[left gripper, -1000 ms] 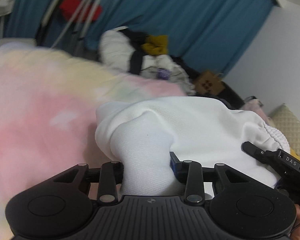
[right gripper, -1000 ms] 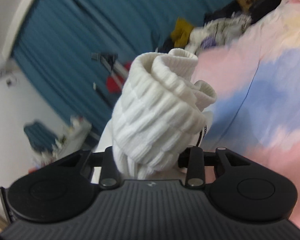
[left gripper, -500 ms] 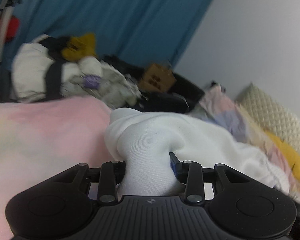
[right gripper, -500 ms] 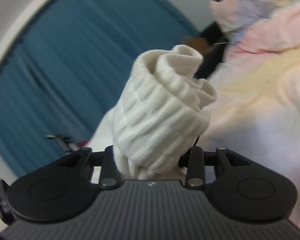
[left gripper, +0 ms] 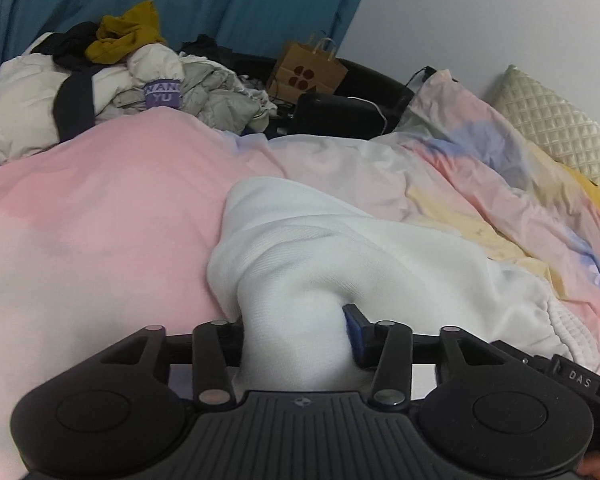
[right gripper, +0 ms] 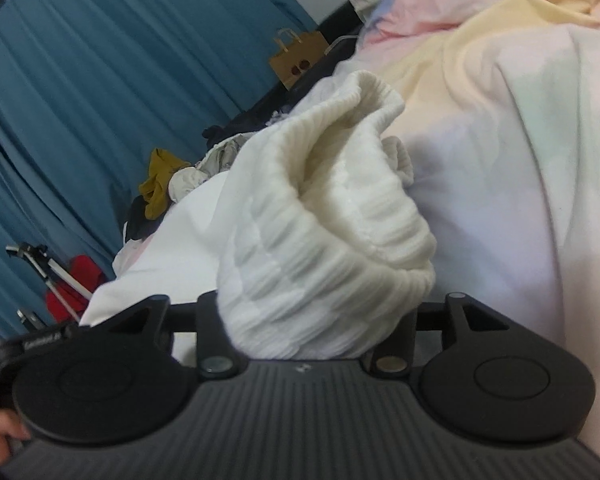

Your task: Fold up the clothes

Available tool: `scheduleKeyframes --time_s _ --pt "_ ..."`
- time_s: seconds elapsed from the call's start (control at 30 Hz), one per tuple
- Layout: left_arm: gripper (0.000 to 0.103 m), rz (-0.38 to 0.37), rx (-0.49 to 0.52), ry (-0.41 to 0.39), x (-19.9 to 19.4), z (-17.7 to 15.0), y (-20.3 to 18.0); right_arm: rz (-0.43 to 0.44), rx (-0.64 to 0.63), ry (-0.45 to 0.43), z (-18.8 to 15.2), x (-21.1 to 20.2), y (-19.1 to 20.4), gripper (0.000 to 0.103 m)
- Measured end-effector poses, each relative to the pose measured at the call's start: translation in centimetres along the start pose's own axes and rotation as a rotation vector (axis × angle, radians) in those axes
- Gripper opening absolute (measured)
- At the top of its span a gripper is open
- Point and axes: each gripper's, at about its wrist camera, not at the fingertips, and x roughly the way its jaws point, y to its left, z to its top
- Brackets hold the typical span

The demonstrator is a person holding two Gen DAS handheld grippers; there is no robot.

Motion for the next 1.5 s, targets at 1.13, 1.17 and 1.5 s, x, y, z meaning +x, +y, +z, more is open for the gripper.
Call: scheduleKeyframes --time_s 1.13,1.17,1.5 --pt "0.103 0.209 0.175 -0.272 -39.3 -11.9 -11.7 -0.086 -0.515 -0.202 -7.4 -28.1 15.9 0.093" --pt "0.103 0.209 0.173 -0.289 -39.8 -12.3 -11.6 -0.088 -0.523 -0.201 -7.7 -28.2 16.1 0.093" --pt "0.103 0.224 0.184 -0.323 -38.8 -14.6 -10.3 -0.112 -0.578 -0.188 -9.9 -24.1 16.0 0.093"
